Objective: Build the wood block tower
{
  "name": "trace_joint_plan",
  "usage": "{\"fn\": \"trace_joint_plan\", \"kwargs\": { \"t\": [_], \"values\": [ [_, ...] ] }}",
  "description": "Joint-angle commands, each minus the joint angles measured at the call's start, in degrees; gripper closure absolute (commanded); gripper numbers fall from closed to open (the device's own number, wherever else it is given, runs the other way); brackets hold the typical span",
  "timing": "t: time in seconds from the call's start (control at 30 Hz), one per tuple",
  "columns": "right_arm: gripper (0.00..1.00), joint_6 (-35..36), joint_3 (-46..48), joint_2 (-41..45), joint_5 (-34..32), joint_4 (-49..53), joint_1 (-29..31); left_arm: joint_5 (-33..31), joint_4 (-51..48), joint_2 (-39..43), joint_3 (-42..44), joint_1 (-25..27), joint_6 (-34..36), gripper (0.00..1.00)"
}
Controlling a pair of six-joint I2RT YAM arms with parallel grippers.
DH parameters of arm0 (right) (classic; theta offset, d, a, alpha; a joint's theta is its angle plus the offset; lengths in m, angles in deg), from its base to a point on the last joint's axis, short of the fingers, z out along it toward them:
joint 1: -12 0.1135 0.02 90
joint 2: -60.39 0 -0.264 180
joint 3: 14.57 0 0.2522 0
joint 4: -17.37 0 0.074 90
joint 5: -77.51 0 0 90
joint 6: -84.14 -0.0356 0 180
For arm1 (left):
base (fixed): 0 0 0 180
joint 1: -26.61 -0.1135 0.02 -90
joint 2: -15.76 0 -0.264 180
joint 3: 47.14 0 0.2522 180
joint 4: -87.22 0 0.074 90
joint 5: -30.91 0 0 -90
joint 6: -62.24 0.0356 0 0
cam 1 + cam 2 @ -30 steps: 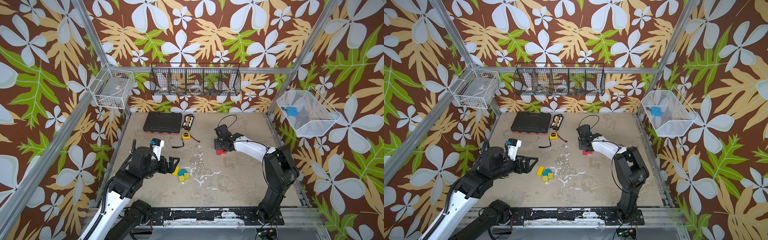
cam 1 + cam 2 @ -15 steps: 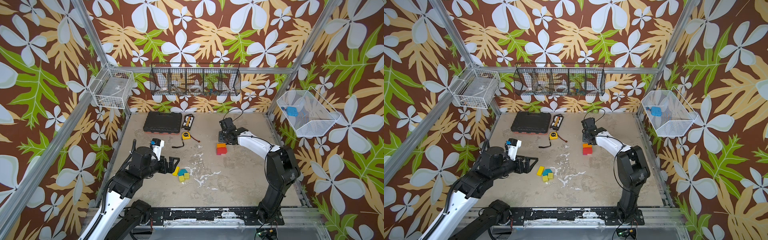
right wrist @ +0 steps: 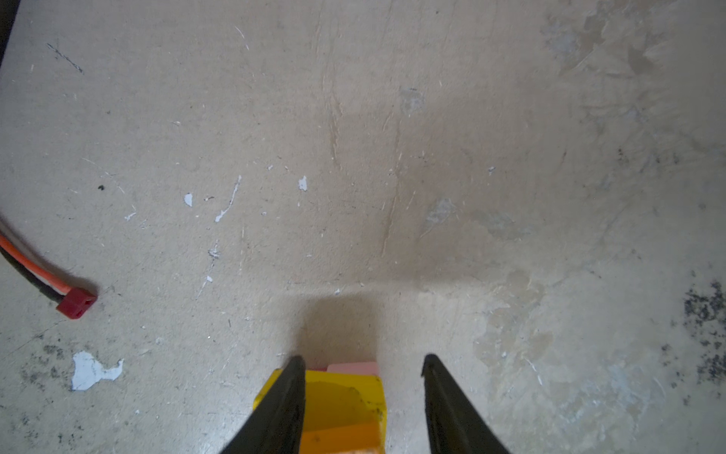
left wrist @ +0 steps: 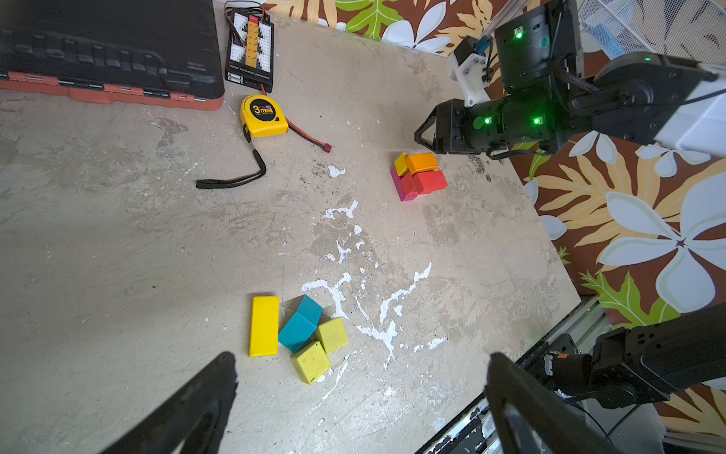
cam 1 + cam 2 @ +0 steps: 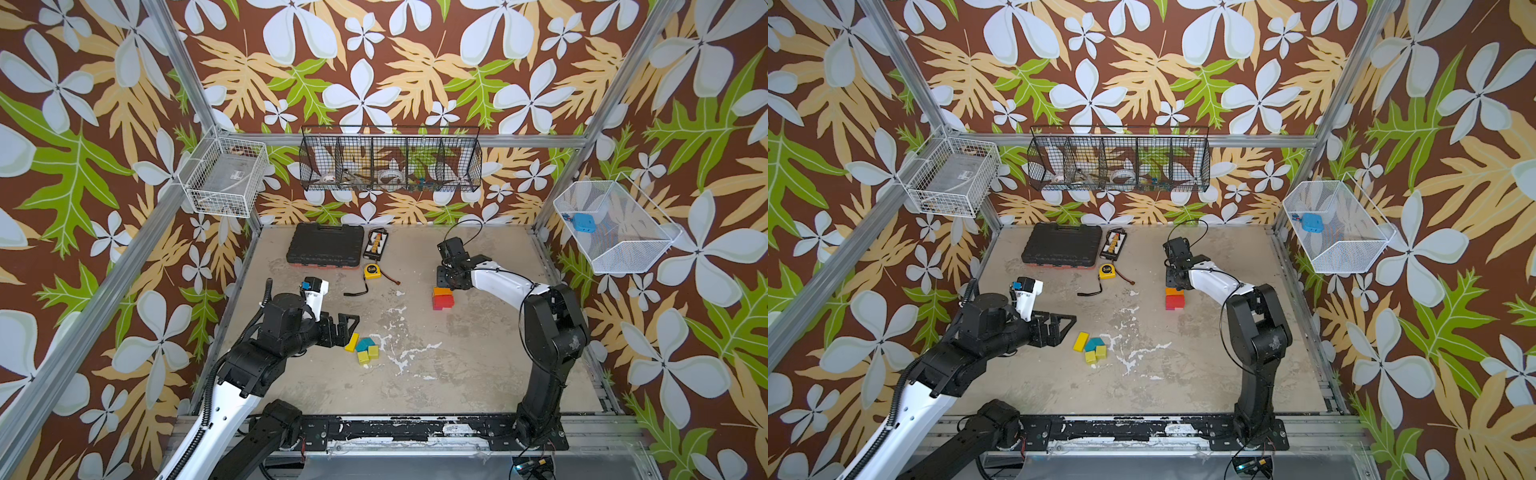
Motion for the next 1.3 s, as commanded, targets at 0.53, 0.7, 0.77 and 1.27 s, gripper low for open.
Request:
{"fn": "trace_joint_plan", "kwargs": {
  "t": [0.53,0.7,0.77,1.27],
  "values": [
    [0.54,-0.66,3.08,1.42,0.58,-1.04,-0.01,0.11,0.94,0.3,0.03,-0.03,0.19,0.0],
    [0.54,-0.75,3.52,1.88,0.58,-1.04,-0.09,0.08,0.93,0.3,0.02,-0.04,0.12,0.0],
    [0.54,-0.83,3.78,2.19,0.58,-1.12,-0.05,0.02,0.93,0.3,0.02,-0.04,0.19,0.0],
    [0.53,-2.0,6.16,10.66,-0.58,-0.25,-0.04,0.11,0.97,0.19,0.1,-0.04,0.19,0.0]
  ]
}}
